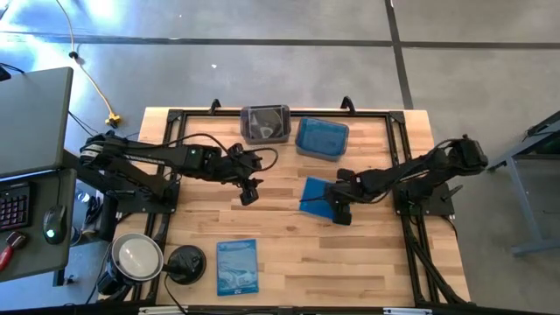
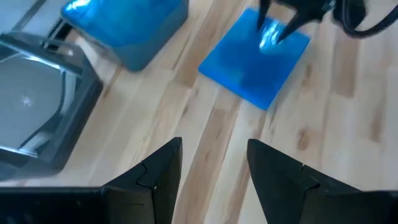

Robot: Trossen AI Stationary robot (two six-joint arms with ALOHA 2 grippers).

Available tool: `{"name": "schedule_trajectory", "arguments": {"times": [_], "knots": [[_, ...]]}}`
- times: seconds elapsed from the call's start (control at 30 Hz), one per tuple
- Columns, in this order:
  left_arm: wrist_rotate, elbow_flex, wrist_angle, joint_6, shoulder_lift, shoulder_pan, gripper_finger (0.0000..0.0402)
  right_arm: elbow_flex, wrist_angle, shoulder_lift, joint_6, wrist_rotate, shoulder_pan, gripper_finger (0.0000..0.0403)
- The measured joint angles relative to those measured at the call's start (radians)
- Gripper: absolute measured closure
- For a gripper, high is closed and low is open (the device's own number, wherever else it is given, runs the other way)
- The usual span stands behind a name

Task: Pick & place jewel cases by type
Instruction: Put the top blue cd case into the right black bin

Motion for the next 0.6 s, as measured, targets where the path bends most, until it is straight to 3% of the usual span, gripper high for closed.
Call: {"name": "schedule_trajectory", "arguments": {"times": [0.2,0.33,0.5,0.6], "knots": [[0.0,-0.005,-0.02,0.0,0.038,0.0,0.0225,-0.019,0.049,0.097,0.029,-0.073,0.002,0.0226],[0.0,-0.006,-0.008,0.001,0.064,0.0,0.0225,-0.016,0.187,0.155,-0.09,-0.085,-0.002,0.0226],[-0.001,-0.006,0.015,0.001,0.103,0.0,0.0225,-0.023,0.473,0.186,-0.217,-0.184,-0.005,0.0226],[0.0,-0.004,0.03,0.003,0.121,0.004,0.0225,-0.011,0.522,0.188,-0.347,-0.199,0.012,0.0226]]}}
